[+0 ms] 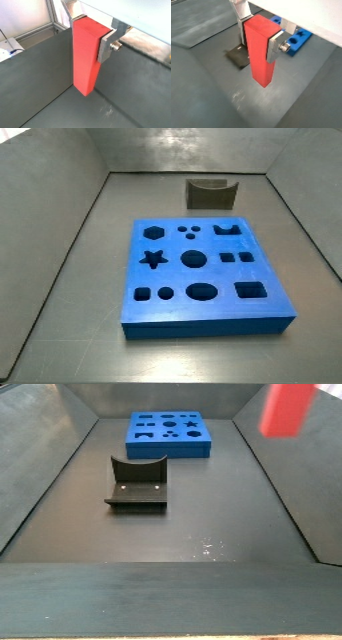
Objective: Pick up the rectangle object. Move up. Move to above the board. Insert the rectangle object.
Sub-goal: Move to above the board.
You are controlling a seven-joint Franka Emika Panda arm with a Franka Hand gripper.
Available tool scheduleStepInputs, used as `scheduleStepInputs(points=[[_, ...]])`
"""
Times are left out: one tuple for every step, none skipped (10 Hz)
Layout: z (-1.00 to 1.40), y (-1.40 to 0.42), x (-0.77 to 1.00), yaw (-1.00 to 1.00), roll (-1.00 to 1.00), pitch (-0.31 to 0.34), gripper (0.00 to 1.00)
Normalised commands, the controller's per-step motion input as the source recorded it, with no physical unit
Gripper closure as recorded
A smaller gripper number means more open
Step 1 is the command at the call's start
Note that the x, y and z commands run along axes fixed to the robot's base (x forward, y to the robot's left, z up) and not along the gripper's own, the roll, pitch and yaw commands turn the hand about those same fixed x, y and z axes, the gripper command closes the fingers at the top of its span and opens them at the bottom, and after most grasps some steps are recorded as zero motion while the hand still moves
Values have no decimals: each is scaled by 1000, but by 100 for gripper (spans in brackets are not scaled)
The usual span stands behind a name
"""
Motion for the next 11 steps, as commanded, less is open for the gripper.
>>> scheduleStepInputs(points=[[-1, -1000, 222, -156, -79, 61, 100], [-1, -1000, 223, -88, -112, 38, 100], [-1, -1000, 226, -44, -46, 44, 100], [0, -1000, 227, -26, -27, 46, 100], [0, -1000, 234, -8, -18, 49, 100], [1, -1000, 238, 3, -21, 48, 100], [1, -1000, 249, 2, -11, 53, 100], [0, -1000, 258, 7, -8, 56, 100], [2, -1000, 265, 8, -2, 56, 100], [4, -1000, 272, 7, -13, 56, 100], [4, -1000, 281, 7, -7, 59, 100]])
